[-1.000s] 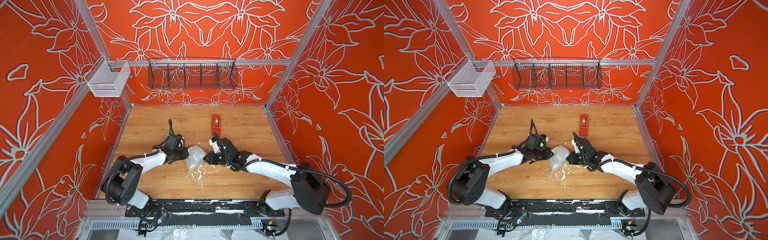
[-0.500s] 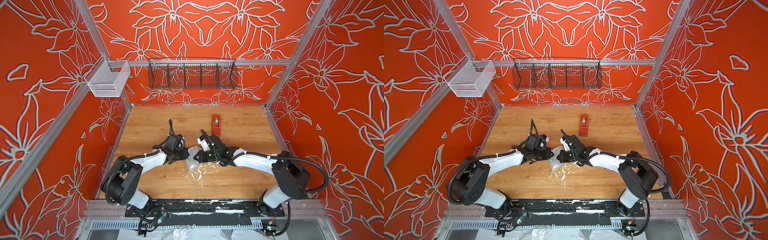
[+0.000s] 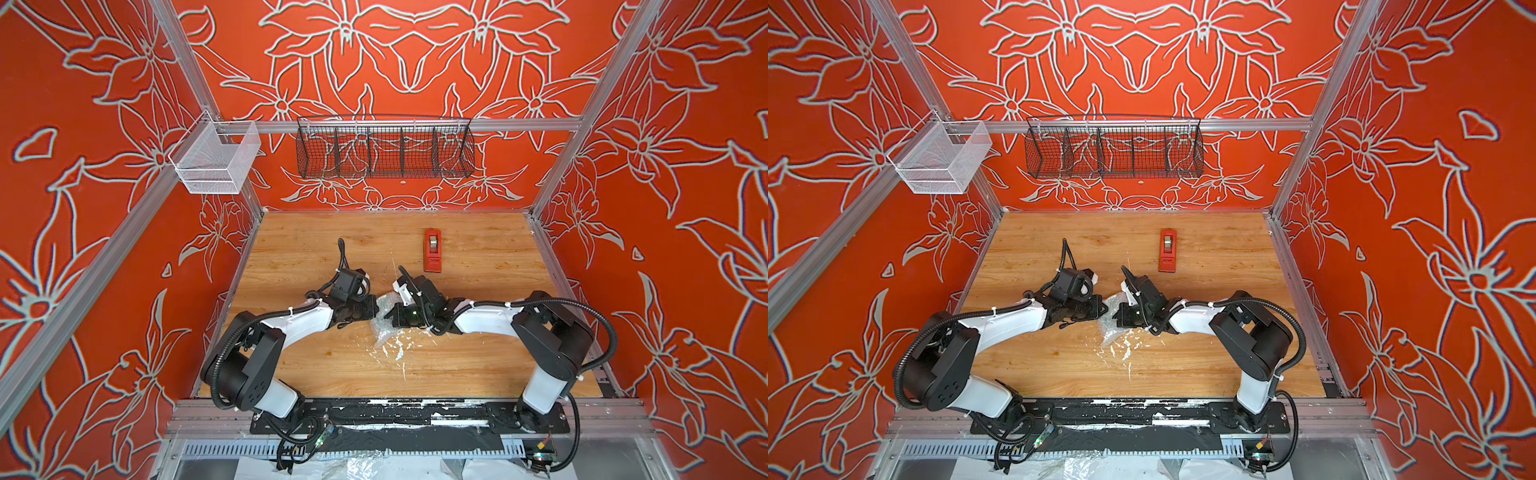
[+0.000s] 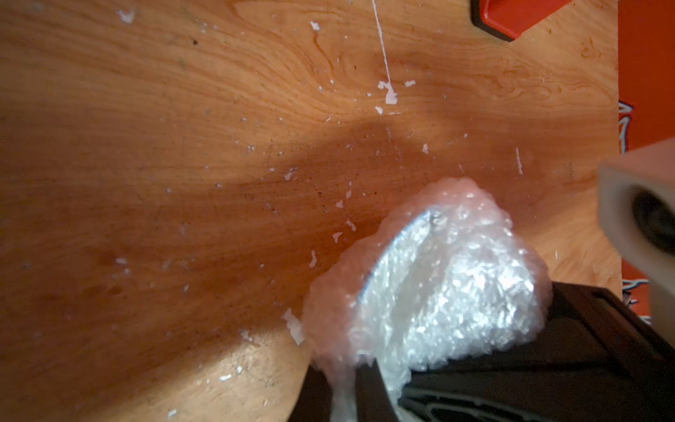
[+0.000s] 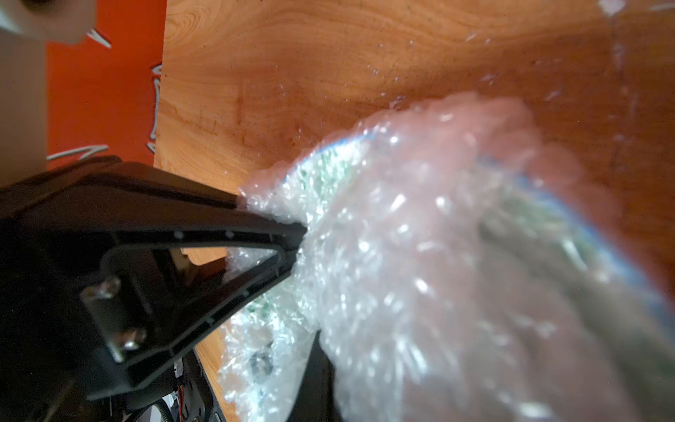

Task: Wrap bowls in bubble wrap
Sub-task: Stick the tape on the bubble wrap.

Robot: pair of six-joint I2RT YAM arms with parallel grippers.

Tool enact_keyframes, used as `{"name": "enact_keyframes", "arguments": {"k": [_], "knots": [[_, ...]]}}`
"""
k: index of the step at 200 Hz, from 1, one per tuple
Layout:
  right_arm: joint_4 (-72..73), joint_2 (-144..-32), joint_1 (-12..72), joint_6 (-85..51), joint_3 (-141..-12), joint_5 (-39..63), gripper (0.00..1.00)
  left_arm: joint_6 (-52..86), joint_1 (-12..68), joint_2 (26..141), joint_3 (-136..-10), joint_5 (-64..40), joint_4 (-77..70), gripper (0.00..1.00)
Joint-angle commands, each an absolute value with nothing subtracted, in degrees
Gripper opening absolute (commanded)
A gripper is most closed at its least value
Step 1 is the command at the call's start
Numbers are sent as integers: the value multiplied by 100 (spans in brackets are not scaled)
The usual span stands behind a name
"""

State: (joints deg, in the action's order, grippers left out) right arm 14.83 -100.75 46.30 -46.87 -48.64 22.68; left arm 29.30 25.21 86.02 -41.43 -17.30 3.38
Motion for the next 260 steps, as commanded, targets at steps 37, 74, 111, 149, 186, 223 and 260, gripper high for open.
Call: {"name": "enact_keyframes", "arguments": {"k": [37,74,111,149,186,223,260], "knots": [[997,-9899,4660,-4569,-4264,1800,2,2901,2566,8639,-4008,-1658,570,0],[533,-9323,4661,-4162,-4206,1640,5,2904,2566,8612,-4020,-1619,613,0],[511,-8736,4671,-4063,-4167,1759,10,2940,2566,8644,-4025,-1646,581,0],[622,-8377,4694,-4206,-4037,1898,11,2970,2566,8644,-4028,-1645,580,0],[628,-8268,4806,-4250,-3914,1901,11,3056,2566,8700,-4059,-1632,582,0],[660,-8097,4952,-4296,-3781,1881,11,3119,2567,8736,-4053,-1625,585,0],[905,-8262,5057,-4315,-3763,1977,10,3161,2566,8733,-4061,-1626,606,0]]}}
